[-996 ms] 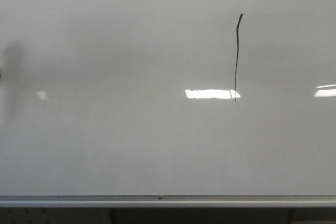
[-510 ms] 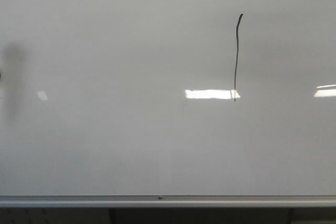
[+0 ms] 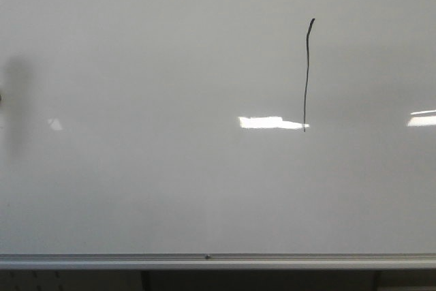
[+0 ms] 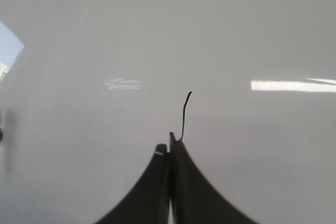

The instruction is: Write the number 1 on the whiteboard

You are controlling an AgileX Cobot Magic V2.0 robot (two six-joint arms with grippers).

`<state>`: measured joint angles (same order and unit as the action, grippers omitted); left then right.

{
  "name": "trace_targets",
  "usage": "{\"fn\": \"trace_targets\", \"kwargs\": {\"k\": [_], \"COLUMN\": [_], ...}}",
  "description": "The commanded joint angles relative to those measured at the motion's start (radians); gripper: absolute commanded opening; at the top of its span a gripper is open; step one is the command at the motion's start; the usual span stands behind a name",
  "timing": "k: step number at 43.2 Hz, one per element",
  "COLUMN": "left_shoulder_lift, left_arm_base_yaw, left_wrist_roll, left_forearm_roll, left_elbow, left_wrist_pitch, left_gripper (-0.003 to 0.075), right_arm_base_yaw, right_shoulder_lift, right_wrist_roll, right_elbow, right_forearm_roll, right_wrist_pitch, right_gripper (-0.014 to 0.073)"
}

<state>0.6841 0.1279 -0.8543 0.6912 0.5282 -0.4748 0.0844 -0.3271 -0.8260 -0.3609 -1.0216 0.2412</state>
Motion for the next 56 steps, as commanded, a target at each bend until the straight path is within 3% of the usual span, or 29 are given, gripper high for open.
{"fn": "trace_targets", "kwargs": {"k": [1,10,56], "left_shoulder_lift": [-0.092,-0.169,-0.169], "left_arm_base_yaw": [-0.005,-0.005,-0.005], "left_wrist_roll": [0.012,0.012,0.012], "left_forearm_roll": [0.042,0.042,0.06], "left_elbow": [-0.02,-0.057,-0.066], "left_wrist_pitch": [0.103,0.1,0.13], "left_gripper": [-0.002,-0.002,-0.002], "right_arm_base_yaw": [-0.005,-0.004,-0.004], "right_shoulder_lift": [0.04,0.057,0.057], "right_wrist_roll": [-0.004,-0.004,-0.004], "right_elbow": [-0.007,0.0,0.0], "right_forearm_roll": [-0.021,-0.041,-0.041], "right_wrist_pitch": [-0.073,-0.063,-0.064], "right_gripper": [-0.0116,-0.0116,-0.0117]}}
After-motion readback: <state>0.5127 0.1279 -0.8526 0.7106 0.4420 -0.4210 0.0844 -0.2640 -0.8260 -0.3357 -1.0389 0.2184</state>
